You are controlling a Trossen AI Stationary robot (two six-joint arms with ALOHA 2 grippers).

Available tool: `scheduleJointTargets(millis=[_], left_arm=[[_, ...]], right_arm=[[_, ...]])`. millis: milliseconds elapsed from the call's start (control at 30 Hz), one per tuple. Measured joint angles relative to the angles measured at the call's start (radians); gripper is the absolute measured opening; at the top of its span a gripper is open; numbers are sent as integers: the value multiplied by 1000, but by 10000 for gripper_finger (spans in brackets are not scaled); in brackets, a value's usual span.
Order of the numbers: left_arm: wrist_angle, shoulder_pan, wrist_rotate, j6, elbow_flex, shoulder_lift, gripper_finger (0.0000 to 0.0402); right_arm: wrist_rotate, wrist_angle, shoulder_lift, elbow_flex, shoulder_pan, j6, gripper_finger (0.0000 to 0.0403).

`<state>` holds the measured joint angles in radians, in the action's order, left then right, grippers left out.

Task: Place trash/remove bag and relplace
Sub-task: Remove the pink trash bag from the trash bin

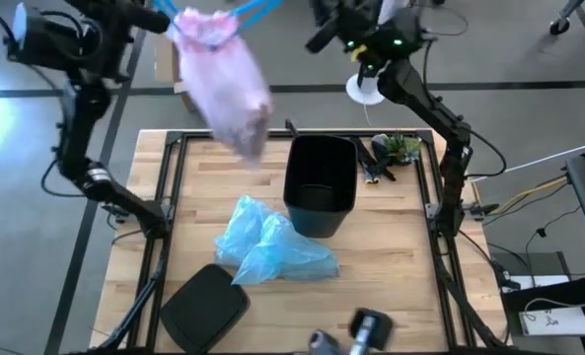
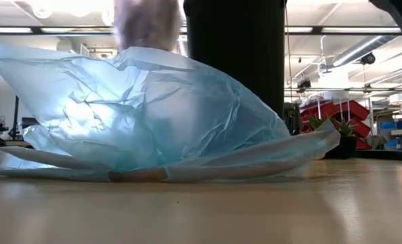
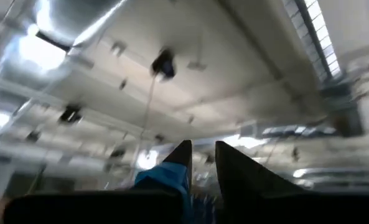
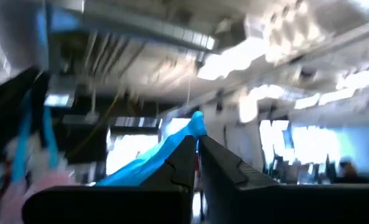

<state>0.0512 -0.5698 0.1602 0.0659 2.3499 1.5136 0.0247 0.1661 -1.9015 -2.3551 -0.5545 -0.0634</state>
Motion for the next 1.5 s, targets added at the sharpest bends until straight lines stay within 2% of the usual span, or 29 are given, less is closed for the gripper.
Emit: scheduleJointTargets(millis=[133,200,300,433,533,733,933,1133,1367,1500], left_arm=[[302,-48,182,-121,-1,-15,73],[417,-70,198,-140,-2,-16,83],[593,-92,199,-187,-10,-5,97],[768,-125,210,-214,-3,-13,114],[839,-149,245,-218,-9,-2,124],[863,-151,217,-232,-17,22,139],[1022,-151,237,-253,-13,-7,152],[1156,-153,245,-319,-14,-65,165],[1159,-152,252,-397,-14,-153,176],[1240,-152,280,-465,-17,-167,179]], right_arm=[[75,-169,-30,0,3,-31,13],[144,-242,-37,2,4,-29,26],[258,-356,-37,0,4,-26,69],[383,-586,-36,0,-3,-22,148],[448,-754,-29,0,-3,29,204],[446,-959,42,0,14,143,274],[441,-1098,140,0,27,202,287],[360,-1263,247,0,31,280,277],[315,-1355,366,0,31,284,286],[315,-1385,420,1,43,279,288]])
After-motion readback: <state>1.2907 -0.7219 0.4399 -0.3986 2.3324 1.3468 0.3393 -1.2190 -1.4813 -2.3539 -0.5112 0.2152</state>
